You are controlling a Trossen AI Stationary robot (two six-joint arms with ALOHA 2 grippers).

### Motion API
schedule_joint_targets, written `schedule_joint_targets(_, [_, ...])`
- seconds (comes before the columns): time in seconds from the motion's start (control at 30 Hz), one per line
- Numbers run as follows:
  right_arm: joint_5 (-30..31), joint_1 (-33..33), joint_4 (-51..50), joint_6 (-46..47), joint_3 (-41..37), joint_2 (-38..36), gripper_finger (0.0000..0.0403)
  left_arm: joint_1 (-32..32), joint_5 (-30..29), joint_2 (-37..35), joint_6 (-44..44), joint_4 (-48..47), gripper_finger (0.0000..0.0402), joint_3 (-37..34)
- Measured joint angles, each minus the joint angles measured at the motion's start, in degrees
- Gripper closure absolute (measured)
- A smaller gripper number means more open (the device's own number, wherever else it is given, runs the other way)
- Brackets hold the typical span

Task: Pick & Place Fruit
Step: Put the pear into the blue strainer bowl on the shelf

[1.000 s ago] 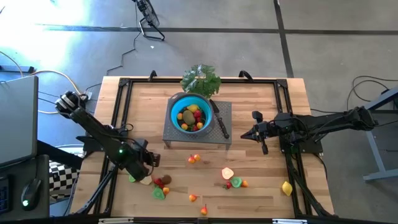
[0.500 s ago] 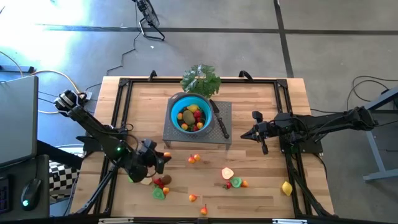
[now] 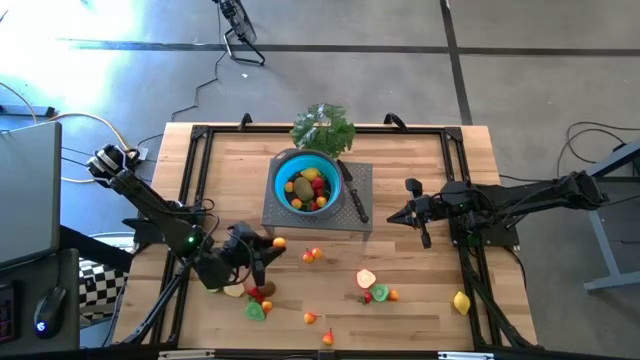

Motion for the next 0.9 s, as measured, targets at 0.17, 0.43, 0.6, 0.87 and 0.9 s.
schedule_joint_targets(0.17, [0.00, 0.01, 0.00, 0.00, 0.00, -0.01, 0.0400, 0.01, -3.57, 0.00, 4.72, 5.03, 0.0274, 0.00])
schedule_joint_targets(0.43, [0.00, 0.02, 0.00, 0.00, 0.00, 0.00, 0.0400, 1.83, -10.76, 0.00, 15.17, 11.26, 0.0274, 0.00])
schedule_joint_targets(0.6, [0.00, 0.00, 0.00, 0.00, 0.00, 0.00, 0.0400, 6.88, -5.43, 0.00, 18.76, 13.88, 0.0274, 0.00])
schedule_joint_targets(0.87, [0.00, 0.00, -0.02, 0.00, 0.00, 0.01, 0.0400, 15.12, 6.65, 0.04, 24.29, 13.14, 0.0274, 4.32])
schedule_joint_targets(0.9, [0.00, 0.01, -0.02, -0.03, 0.00, 0.00, 0.0400, 15.94, 8.61, 0.04, 26.11, 13.09, 0.0274, 5.32])
